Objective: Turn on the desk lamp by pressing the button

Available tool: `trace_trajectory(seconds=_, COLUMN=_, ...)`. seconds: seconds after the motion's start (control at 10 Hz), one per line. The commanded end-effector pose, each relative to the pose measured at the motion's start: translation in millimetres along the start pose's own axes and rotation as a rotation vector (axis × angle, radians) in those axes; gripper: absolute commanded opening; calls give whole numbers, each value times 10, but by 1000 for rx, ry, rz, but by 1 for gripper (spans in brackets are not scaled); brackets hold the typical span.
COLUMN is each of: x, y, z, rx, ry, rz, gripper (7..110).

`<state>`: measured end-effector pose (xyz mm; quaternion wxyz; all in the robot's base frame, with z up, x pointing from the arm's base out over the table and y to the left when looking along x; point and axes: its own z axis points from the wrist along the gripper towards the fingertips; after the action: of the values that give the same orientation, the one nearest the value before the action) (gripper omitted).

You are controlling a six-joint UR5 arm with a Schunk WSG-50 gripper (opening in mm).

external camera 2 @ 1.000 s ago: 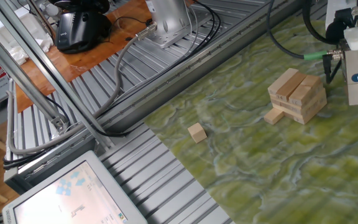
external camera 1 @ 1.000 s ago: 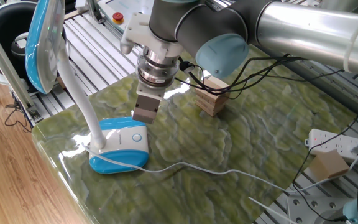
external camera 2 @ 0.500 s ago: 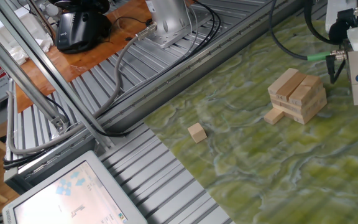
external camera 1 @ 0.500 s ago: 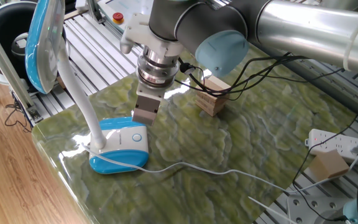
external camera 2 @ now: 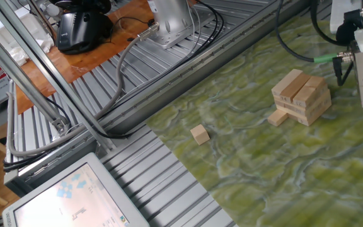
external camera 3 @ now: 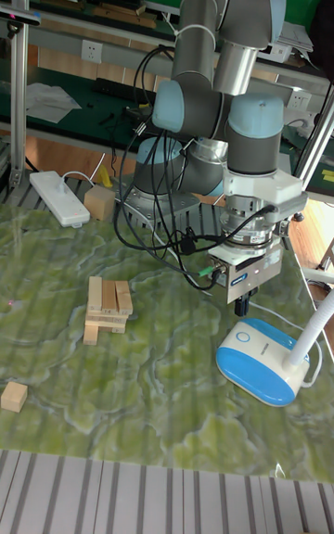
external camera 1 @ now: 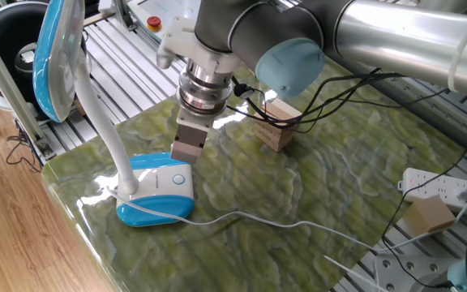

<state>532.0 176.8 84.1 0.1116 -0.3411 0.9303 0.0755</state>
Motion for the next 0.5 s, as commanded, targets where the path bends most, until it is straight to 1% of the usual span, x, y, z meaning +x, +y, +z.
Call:
trace_trajectory(seconds=0.0, x=-55, y=-14, z=-15, rx=1, ry=-22, rz=15, gripper=7)
trace_trajectory(seconds=0.1, x=-56, y=-6, z=-15, rx=-3, ry=-22, rz=6, gripper=7)
trace_trajectory(seconds=0.3, x=-349, y=56, z=93, rx=-31, ry=-45, rz=8, gripper=7)
trace_trajectory(seconds=0.4, x=-461, y=49, z=134, rx=-23, ry=-45, rz=5, gripper=7)
